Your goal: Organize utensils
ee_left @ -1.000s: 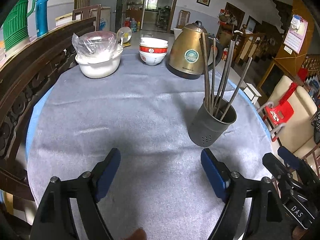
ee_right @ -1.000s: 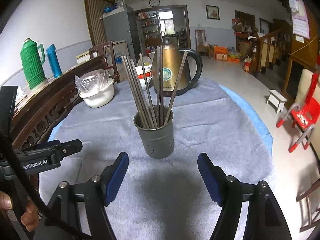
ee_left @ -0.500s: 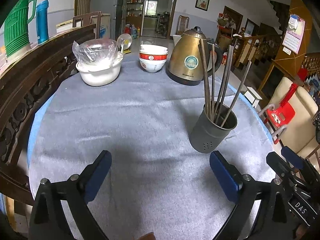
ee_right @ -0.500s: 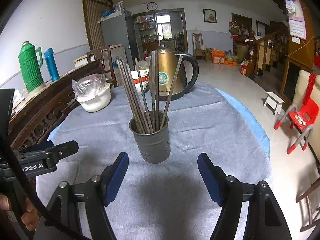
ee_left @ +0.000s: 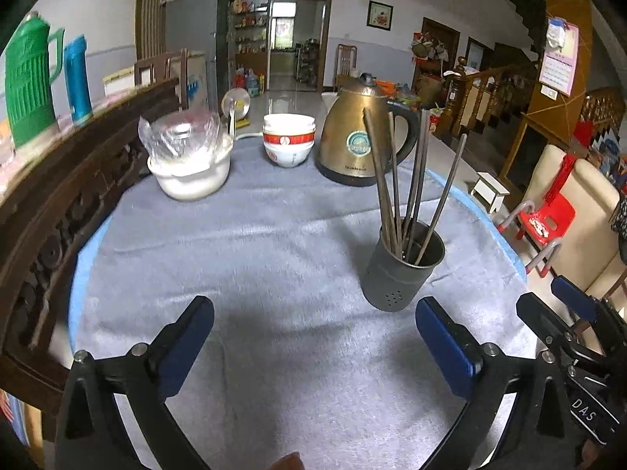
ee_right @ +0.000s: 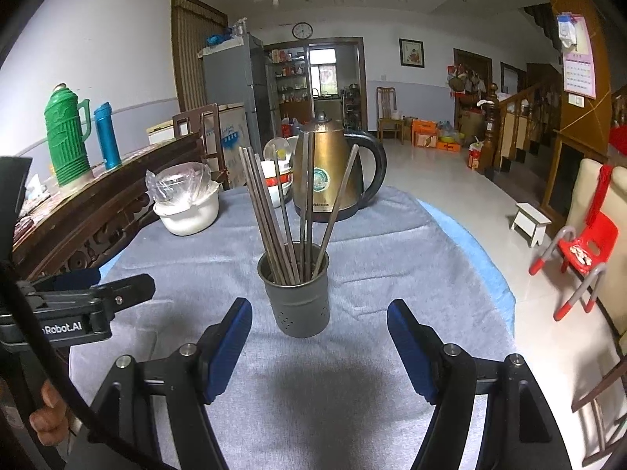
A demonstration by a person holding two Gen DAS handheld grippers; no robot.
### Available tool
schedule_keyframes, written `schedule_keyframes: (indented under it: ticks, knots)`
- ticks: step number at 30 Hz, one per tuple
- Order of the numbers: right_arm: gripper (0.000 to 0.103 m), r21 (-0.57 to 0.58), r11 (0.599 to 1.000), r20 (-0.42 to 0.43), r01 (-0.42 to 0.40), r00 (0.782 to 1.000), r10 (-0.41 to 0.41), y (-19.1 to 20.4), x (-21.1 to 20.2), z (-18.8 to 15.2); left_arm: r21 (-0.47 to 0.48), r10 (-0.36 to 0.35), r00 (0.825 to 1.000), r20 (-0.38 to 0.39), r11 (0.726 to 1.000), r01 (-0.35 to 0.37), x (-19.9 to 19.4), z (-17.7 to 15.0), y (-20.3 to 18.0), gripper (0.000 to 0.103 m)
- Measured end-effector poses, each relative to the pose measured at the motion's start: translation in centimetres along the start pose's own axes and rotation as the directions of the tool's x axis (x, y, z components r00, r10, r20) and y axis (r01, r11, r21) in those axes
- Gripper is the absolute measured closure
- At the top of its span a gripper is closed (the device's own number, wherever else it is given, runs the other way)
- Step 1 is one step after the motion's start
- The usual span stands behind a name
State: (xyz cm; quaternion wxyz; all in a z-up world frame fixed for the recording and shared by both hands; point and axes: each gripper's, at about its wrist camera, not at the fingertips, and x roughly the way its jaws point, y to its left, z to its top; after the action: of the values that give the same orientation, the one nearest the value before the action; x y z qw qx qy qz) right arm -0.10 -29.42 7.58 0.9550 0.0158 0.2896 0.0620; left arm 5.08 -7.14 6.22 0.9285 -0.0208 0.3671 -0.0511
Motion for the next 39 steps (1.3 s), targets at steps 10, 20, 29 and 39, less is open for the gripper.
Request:
schedule_keyframes:
  ticks: [10,20,29,39]
  knots:
    - [0.028,-0.009,1.0,0.04,0.006,0.999,-0.005,0.2,-1.0,0.3,0.04,0.006,0.999,0.045,0.999,-0.008,-0.9,0.7,-1.1,0.0]
    - [0.025,-0.039,0.999,0.079,0.021,0.997,-0.018,0.7,-1.4,0.9,0.035,-0.007,0.998,0.055,0.999,0.005,-0.9,1.2,-1.4,0.0]
    - [0.025,-0.053,0.998,0.084,0.025,0.996,-0.02,1.0,-1.5,1.2,0.032,-0.025,0.998,0.06,0.999,0.023,-1.1,1.5,-1.4,0.0]
    - [0.025,-0.06,0.998,0.094,0.029,0.995,-0.023,0.9,-1.6,1.5,0.029,-0.025,0.998,0.06,0.999,0.024,-1.0,1.9,-1.6,0.0]
